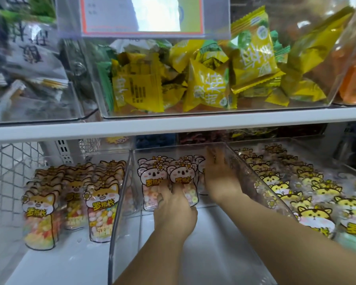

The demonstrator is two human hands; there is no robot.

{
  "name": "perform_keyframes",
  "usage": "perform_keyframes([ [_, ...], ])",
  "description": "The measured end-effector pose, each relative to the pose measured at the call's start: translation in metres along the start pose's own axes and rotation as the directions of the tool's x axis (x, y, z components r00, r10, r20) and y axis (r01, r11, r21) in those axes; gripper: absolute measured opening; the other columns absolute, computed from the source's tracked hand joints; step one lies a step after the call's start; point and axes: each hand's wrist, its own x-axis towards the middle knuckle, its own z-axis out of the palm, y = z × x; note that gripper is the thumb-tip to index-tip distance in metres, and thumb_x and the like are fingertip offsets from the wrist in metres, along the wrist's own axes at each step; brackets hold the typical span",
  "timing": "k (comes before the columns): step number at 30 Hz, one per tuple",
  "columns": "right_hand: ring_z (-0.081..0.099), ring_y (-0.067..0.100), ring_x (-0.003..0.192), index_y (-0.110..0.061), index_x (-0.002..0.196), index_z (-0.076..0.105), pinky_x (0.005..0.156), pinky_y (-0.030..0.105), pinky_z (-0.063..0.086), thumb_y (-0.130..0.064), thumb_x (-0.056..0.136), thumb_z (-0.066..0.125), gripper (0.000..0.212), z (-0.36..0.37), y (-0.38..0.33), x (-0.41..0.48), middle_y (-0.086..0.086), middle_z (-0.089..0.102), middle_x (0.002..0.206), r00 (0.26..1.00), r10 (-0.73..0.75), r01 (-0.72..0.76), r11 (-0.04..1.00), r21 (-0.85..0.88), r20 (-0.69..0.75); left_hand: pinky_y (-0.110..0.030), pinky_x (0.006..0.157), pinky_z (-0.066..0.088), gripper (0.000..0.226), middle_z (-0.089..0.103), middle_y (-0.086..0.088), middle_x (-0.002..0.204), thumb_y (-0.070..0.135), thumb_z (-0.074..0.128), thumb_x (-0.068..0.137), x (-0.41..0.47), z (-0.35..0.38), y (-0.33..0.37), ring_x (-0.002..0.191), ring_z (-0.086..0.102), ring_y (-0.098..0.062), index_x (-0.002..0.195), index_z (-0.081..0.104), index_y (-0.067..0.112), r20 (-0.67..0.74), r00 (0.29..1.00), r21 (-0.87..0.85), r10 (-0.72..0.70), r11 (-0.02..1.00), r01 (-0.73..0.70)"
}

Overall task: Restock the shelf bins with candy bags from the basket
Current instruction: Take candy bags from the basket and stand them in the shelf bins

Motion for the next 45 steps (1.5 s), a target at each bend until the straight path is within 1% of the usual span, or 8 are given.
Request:
perform_keyframes([
  [5,0.067,0.038,0.087,-0.006,0.133,0.051,0.051,0.026,0.038,-0.004,0.077,0.072,0.06,0.002,-0.003,-0.019,0.025,0.041,0.142,0.995,0.022,-0.009,0.991,0.134,-0.097,-0.04,0.099,0.044,0.052,0.018,-0.014,0.146,0.029,0.062,0.094,0.001,-0.003,0.001,0.127,0.045,-0.034,0.14,0.041,0.02,0.037,0.999,0.029,-0.013,1.0,0.012],
  [12,0.046,0.03,0.128,-0.02,0.137,0.045,0.077,0.033,0.052,-0.022,0.089,0.058,0.049,-0.007,0.007,-0.036,0.013,0.027,0.149,0.993,-0.056,0.046,0.994,0.102,0.102,-0.04,0.097,0.044,0.046,0.02,-0.016,0.144,0.025,0.063,0.092,-0.004,-0.007,0.002,0.125,0.045,-0.035,0.134,0.045,0.019,0.061,0.998,0.083,-0.023,0.996,0.018],
  [19,0.054,0.033,0.119,-0.019,0.133,0.049,0.097,0.042,0.049,-0.02,0.089,0.064,0.046,-0.061,0.008,-0.079,0.011,0.044,0.132,0.967,-0.114,0.026,0.933,0.359,0.228,-0.04,0.096,0.046,0.047,0.021,-0.007,0.145,0.035,0.062,0.094,-0.035,-0.036,0.03,0.124,0.049,-0.03,0.136,0.046,0.025,0.029,0.999,0.072,0.032,0.997,-0.034],
  [27,0.057,0.014,0.099,-0.018,0.135,0.055,0.085,0.015,0.038,-0.014,0.09,0.065,0.046,-0.14,0.002,-0.168,0.0,0.056,0.127,0.971,-0.227,0.141,0.802,0.581,0.078,-0.037,0.096,0.049,0.034,0.059,0.009,0.125,0.023,0.064,0.093,-0.132,-0.068,0.024,0.108,0.059,-0.013,0.125,0.057,0.03,-0.129,0.963,-0.276,0.236,0.924,-0.264],
  [32,0.059,0.011,0.067,-0.022,0.122,0.059,0.06,0.01,0.042,-0.014,0.095,0.064,0.029,-0.155,0.001,-0.249,-0.007,0.062,0.111,0.987,-0.162,0.092,0.617,0.782,0.011,-0.025,0.076,0.054,0.029,0.063,0.014,0.107,0.014,0.06,0.097,-0.217,-0.072,0.0,0.09,0.062,-0.006,0.111,0.056,0.038,-0.178,0.956,-0.454,0.235,0.842,-0.292],
  [35,0.056,0.014,0.061,-0.022,0.117,0.061,0.059,0.023,0.047,-0.012,0.094,0.063,0.025,-0.122,0.006,-0.303,-0.005,0.065,0.104,0.984,-0.126,-0.035,0.57,0.821,0.13,-0.016,0.072,0.049,0.029,0.065,0.013,0.102,0.006,0.057,0.096,-0.264,-0.043,-0.032,0.079,0.059,-0.001,0.114,0.059,0.029,-0.141,0.978,-0.49,0.155,0.847,-0.205],
  [38,0.056,0.012,0.071,-0.019,0.119,0.065,0.068,0.026,0.043,-0.013,0.094,0.06,0.026,-0.072,0.019,-0.342,-0.003,0.066,0.098,0.944,-0.112,-0.141,0.714,0.686,0.311,-0.017,0.072,0.047,0.024,0.064,0.01,0.105,0.012,0.058,0.098,-0.301,0.005,-0.072,0.083,0.059,-0.001,0.119,0.062,0.023,-0.031,0.999,-0.458,0.045,0.887,-0.054],
  [45,0.053,0.016,0.08,-0.005,0.108,0.064,0.059,0.009,0.038,-0.016,0.095,0.06,0.018,0.003,0.068,-0.39,-0.003,0.053,0.086,0.649,-0.079,-0.282,0.898,0.336,0.756,-0.031,0.098,0.046,0.035,0.051,0.004,0.13,0.031,0.051,0.101,-0.352,0.091,-0.165,0.12,0.052,-0.018,0.136,0.053,0.031,0.362,0.932,0.0,-0.029,1.0,0.031],
])
